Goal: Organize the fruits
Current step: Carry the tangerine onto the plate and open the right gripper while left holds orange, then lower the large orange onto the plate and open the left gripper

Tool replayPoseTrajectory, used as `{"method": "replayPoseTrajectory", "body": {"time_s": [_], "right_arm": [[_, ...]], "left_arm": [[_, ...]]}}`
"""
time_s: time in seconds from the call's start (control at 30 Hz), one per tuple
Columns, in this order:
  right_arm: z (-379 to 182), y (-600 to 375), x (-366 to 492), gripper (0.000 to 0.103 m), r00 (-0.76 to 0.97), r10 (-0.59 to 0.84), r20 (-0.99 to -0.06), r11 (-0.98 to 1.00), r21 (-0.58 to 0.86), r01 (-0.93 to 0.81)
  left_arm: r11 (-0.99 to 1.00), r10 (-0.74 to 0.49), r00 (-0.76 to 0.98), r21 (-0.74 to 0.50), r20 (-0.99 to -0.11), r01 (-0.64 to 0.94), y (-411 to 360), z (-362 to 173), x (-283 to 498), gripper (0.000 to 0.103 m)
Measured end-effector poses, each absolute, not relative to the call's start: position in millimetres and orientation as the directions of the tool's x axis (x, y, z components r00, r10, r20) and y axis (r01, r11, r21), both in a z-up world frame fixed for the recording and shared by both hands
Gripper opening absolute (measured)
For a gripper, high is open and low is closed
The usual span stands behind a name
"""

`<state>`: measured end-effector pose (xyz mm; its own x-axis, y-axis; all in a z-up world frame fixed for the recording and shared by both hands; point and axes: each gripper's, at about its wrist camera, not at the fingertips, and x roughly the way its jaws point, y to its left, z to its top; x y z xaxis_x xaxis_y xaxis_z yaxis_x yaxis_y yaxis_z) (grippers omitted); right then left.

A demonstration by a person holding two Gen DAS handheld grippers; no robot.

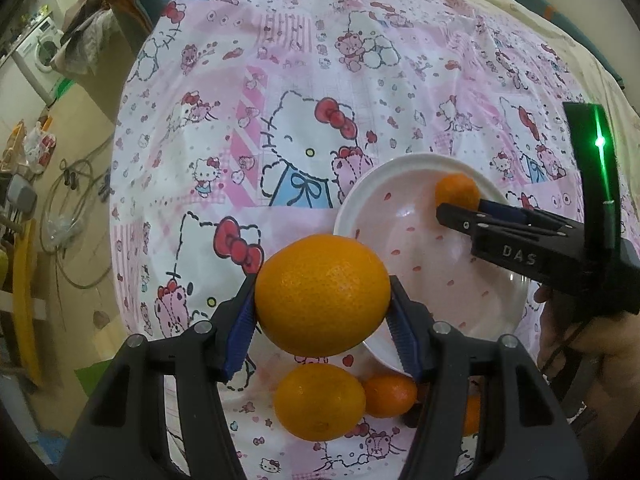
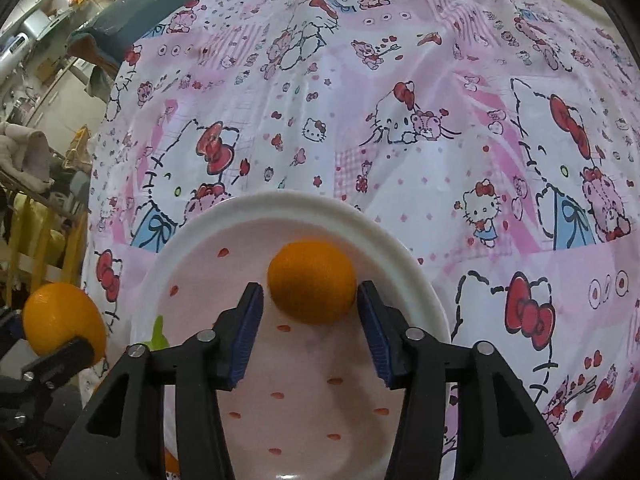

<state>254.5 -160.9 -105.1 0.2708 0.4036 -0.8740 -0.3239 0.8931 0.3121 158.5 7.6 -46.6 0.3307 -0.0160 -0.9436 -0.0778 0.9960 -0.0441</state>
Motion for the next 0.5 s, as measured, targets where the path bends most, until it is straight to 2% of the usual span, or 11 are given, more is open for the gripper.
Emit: {"method": "replayPoseTrajectory", "body": {"time_s": [0.03, 0.07, 0.33, 0.5], "right_arm": [[-104, -162, 254, 0.068, 0.271, 0.413, -0.869, 0.891, 0.324, -0.317], [-102, -163, 254, 0.068, 0.277, 0.411, -0.869, 0.893, 0.322, -0.314], [-82, -192, 248, 0.069, 0.319, 0.437, -0.841, 0.894, 0.366, -0.26], [-69, -229, 238, 0.07, 0.353, 0.45, -0.82, 0.893, 0.415, -0.173]], "left_arm": [[0.996, -0.017, 0.33, -0.045, -0.944, -0.076, 7, -47, 158, 0.057], [0.996, -0.015, 0.331, -0.042, -0.943, -0.074, 6, -47, 158, 0.057], [0.995, -0.023, 0.342, -0.055, -0.94, -0.085, 2, -50, 167, 0.057], [0.996, -0.065, 0.344, -0.082, -0.937, -0.034, -17, -56, 180, 0.057]]}}
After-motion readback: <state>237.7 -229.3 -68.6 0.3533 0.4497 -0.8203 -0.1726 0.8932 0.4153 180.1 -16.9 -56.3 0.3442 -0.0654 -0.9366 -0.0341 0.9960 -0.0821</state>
